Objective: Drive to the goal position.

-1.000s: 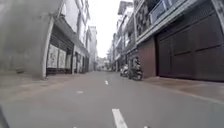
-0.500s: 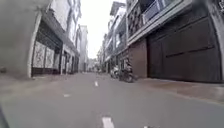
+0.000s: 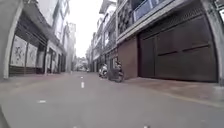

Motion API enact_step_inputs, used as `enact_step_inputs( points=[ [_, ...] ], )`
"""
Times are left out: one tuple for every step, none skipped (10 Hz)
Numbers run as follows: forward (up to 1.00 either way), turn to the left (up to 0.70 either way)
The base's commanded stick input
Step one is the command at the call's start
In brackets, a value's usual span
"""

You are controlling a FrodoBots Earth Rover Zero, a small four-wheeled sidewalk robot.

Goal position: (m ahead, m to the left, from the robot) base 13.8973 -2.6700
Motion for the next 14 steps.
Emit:
enact_step_inputs(
  points=[
    [1.00, -0.03],
    [1.00, 0.04],
    [1.00, 0.06],
    [1.00, 0.06],
    [1.00, 0.06],
    [1.00, 0.06],
    [1.00, 0.06],
    [1.00, 0.06],
    [1.00, 0.07],
    [1.00, 0.23],
    [1.00, 0.40],
    [1.00, 0.46],
    [1.00, 0.46],
    [1.00, 0.46]
  ],
)
